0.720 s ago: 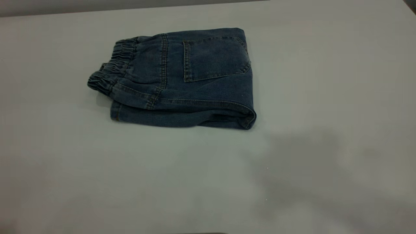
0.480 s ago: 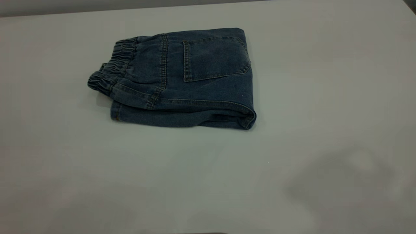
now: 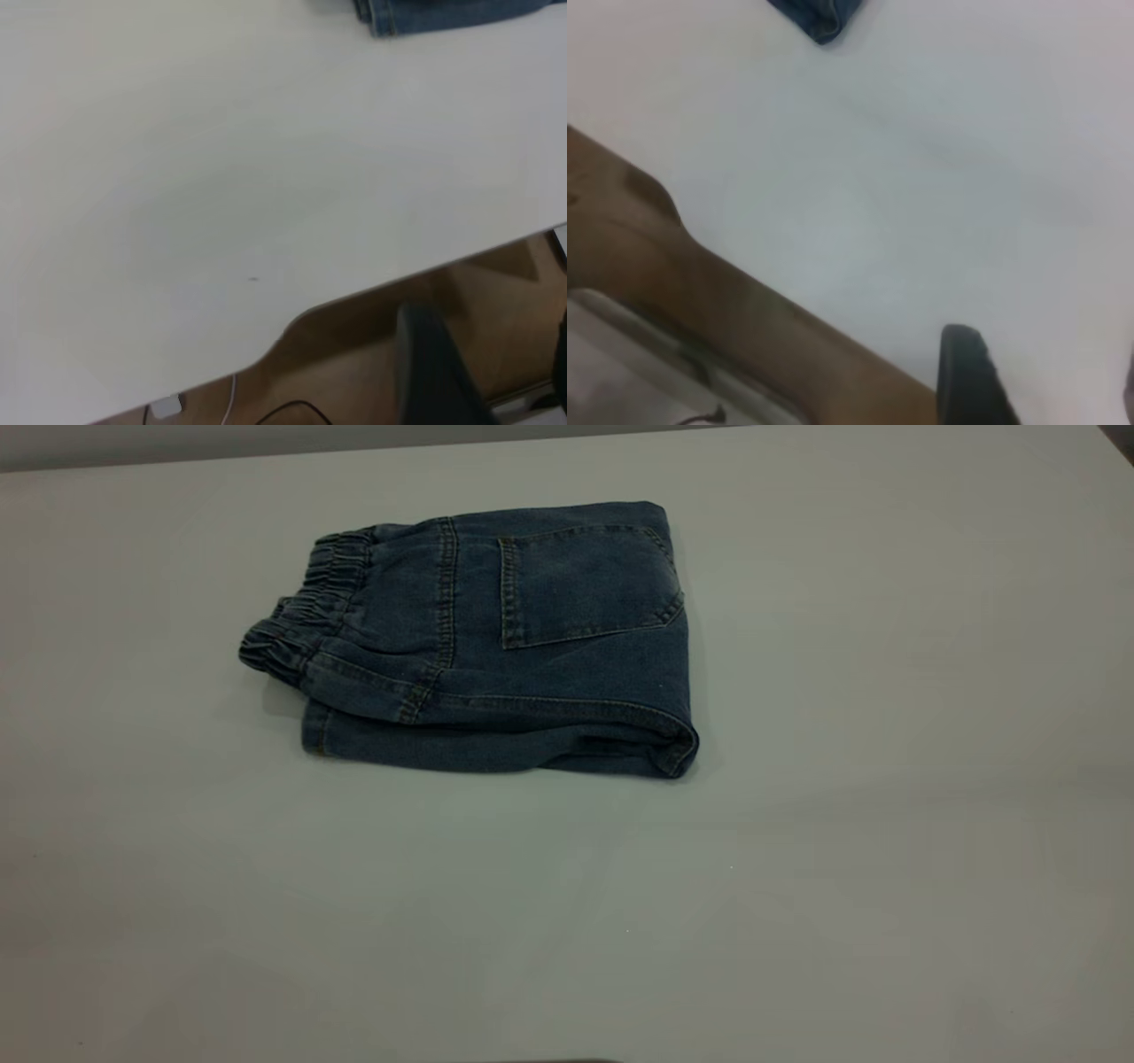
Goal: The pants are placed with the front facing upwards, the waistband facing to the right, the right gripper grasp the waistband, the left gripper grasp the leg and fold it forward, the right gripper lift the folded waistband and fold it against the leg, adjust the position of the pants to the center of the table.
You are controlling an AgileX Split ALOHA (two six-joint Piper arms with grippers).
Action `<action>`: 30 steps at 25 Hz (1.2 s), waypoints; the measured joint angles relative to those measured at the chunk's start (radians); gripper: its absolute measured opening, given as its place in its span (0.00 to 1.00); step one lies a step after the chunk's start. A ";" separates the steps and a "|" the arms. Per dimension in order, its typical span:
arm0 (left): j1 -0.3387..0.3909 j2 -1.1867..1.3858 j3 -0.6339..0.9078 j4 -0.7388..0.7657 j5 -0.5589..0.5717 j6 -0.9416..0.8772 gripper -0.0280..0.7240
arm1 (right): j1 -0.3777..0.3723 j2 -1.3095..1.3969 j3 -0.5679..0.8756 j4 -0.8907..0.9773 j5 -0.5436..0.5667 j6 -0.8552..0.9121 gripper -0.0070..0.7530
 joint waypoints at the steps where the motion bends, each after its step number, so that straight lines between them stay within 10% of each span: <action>1: 0.000 -0.003 0.056 -0.025 -0.019 0.000 0.44 | 0.000 -0.201 0.132 0.019 -0.002 0.000 0.46; 14: 0.000 -0.003 0.056 -0.028 -0.026 0.000 0.44 | -0.021 -0.411 0.164 0.058 -0.018 -0.004 0.46; 16: 0.035 -0.003 0.056 -0.028 -0.027 0.000 0.44 | -0.108 -0.411 0.164 0.064 -0.018 -0.004 0.46; 17: 0.202 -0.027 0.056 -0.028 -0.028 0.000 0.44 | -0.387 -0.434 0.164 0.065 -0.018 -0.004 0.46; 19: 0.373 -0.111 0.056 -0.028 -0.027 0.000 0.44 | -0.612 -0.562 0.164 0.065 -0.017 -0.004 0.46; 30: 0.311 -0.229 0.056 -0.028 -0.020 -0.005 0.44 | -0.628 -0.640 0.164 0.073 -0.014 -0.007 0.46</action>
